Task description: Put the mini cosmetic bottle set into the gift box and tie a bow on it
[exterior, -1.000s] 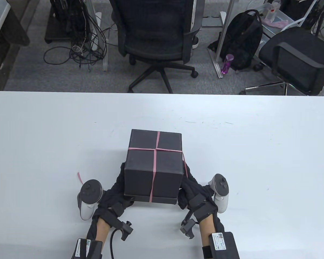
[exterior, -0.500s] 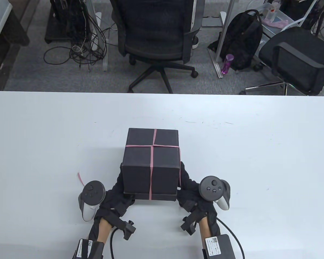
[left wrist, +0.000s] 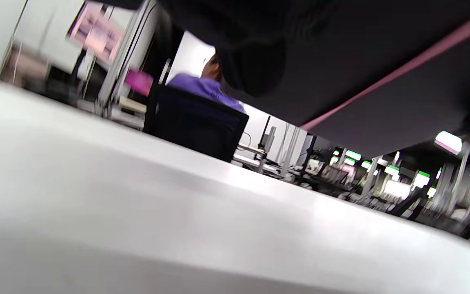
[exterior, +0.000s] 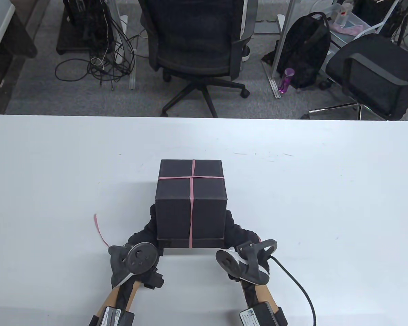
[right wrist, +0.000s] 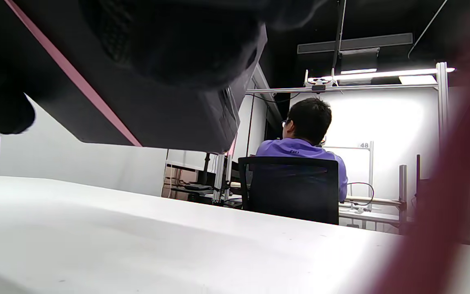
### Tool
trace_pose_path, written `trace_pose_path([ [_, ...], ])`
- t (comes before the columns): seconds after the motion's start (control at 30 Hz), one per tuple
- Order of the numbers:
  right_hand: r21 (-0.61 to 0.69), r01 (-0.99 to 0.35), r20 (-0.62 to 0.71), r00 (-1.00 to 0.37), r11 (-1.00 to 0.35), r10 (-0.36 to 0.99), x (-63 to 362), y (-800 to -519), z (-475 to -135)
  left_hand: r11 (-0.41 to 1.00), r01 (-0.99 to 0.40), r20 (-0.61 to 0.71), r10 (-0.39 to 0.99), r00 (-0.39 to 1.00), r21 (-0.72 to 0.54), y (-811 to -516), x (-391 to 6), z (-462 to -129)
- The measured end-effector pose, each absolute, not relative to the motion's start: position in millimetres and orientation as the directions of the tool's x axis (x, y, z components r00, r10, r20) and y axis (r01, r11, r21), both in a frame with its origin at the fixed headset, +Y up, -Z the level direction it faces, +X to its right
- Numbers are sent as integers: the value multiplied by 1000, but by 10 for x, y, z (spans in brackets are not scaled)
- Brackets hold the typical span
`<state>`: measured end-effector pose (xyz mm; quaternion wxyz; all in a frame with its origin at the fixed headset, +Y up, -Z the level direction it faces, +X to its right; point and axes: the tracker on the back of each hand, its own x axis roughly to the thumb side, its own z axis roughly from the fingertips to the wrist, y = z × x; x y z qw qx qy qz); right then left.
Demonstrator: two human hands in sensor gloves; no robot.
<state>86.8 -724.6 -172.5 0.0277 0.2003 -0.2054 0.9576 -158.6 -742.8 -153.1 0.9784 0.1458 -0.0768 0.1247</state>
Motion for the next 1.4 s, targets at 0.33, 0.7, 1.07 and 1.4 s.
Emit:
trace_pose_path([
  [0.33,-240,-283,478,-867,-929,141,992,-7170,-1800,917,-251,226,185,956,311,-7157,-1809,-1526],
  [0.7,-122,-578,543,-720,-807,433,1118,-7052,-1816,796,-539,371,430,823,275,-6921,-1994,-1447],
  [1.07,-96,-731,486,-627,-675,609,1146,-6930,-1764,642,-752,224,719,658,149,-6994,-2027,-1485],
  [1.4,79,-758,249,-614,-648,749,1192,-7073,-1852,550,-832,-51,831,554,-75,-7219,-2017,-1586],
])
